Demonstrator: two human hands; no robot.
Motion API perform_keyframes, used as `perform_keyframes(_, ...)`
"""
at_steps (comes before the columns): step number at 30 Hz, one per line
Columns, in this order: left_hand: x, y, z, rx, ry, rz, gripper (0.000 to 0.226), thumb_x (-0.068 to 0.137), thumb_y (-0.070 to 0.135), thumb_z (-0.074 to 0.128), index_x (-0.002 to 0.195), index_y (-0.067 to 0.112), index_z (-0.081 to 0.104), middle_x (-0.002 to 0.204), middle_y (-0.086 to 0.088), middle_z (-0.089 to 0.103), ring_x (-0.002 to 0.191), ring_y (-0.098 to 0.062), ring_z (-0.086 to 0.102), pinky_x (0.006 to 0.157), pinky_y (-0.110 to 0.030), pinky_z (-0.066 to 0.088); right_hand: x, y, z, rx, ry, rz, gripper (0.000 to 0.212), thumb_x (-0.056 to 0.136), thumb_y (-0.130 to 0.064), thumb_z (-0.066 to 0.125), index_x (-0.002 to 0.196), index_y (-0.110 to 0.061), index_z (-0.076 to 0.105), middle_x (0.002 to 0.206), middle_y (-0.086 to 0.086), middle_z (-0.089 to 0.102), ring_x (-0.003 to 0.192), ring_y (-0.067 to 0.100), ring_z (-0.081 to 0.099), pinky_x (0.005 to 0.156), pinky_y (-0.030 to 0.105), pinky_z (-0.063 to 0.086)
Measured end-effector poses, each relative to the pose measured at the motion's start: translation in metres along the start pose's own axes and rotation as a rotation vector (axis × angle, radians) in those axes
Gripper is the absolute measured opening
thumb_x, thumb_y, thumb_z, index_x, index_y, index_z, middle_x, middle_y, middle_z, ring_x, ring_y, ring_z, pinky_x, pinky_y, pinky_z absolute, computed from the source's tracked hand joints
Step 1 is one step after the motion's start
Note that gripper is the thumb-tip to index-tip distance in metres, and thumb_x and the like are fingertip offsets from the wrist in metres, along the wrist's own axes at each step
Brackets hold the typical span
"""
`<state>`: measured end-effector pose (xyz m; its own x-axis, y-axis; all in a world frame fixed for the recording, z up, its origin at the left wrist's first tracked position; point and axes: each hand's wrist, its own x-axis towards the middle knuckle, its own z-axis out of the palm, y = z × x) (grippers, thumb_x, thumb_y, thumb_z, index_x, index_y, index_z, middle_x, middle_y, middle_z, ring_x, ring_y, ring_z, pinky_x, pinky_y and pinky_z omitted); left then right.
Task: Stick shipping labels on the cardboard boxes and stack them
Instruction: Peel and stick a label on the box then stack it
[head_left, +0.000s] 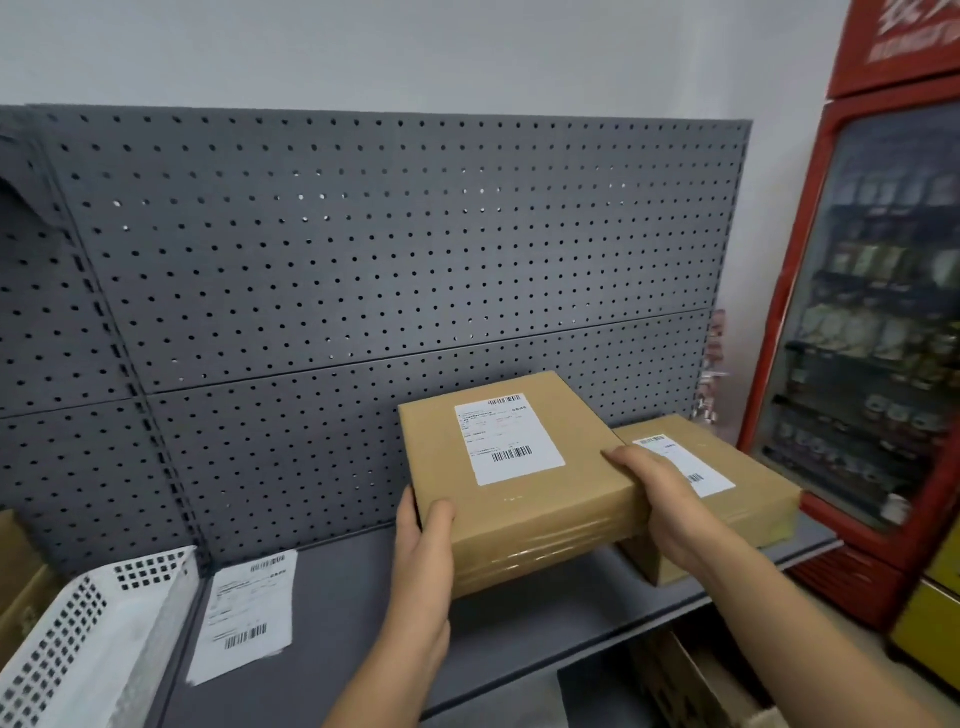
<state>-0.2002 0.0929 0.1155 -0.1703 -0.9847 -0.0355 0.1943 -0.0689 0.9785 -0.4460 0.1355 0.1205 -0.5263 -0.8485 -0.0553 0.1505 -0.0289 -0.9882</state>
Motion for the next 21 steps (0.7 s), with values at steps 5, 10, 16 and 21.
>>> perform_keyframes(5, -0.004, -0.009, 0.05, -0.023, -0.052, -0.02, 0.035, 0.104, 0.019, 0.045, 0.131, 0.039, 0.056, 0.117, 0.013, 0.071, 0.102, -0.006, 0.066, 0.073, -0.024, 0.049, 0.016, -0.018, -0.046, -0.069, 0.108, -0.041, 0.033, 0.077, -0.048, 0.072, 0.093, -0.019, 0.076, 0.11, 0.009, 0.067, 0.099, 0.026, 0.059, 0.079, 0.04, 0.04)
perform_keyframes(10, -0.002, -0.02, 0.094, -0.02, -0.098, -0.044, 0.036, 0.104, 0.021, 0.046, 0.133, 0.041, 0.054, 0.114, 0.017, 0.072, 0.102, -0.004, 0.067, 0.073, -0.023, 0.05, 0.033, -0.029, -0.087, -0.095, 0.156, -0.045, 0.029, 0.088, -0.036, 0.068, 0.103, -0.013, 0.075, 0.103, 0.011, 0.069, 0.094, 0.025, 0.058, 0.078, 0.038, 0.038)
perform_keyframes(16, 0.007, -0.03, 0.136, 0.006, -0.142, -0.065, 0.041, 0.104, 0.023, 0.047, 0.141, 0.04, 0.048, 0.12, 0.013, 0.07, 0.106, -0.007, 0.067, 0.077, -0.025, 0.052, 0.052, -0.031, -0.129, -0.134, 0.159, -0.025, 0.033, 0.093, -0.034, 0.063, 0.108, -0.006, 0.074, 0.097, 0.011, 0.066, 0.09, 0.025, 0.057, 0.075, 0.038, 0.037)
perform_keyframes(21, 0.019, -0.039, 0.162, 0.087, -0.165, -0.105, 0.066, 0.089, 0.045, 0.05, 0.153, 0.043, 0.033, 0.145, 0.004, 0.055, 0.123, -0.014, 0.06, 0.105, -0.04, 0.052, 0.073, -0.026, -0.155, -0.151, 0.159, 0.005, 0.032, 0.094, -0.038, 0.062, 0.109, -0.012, 0.074, 0.104, 0.012, 0.068, 0.094, 0.027, 0.058, 0.079, 0.039, 0.038)
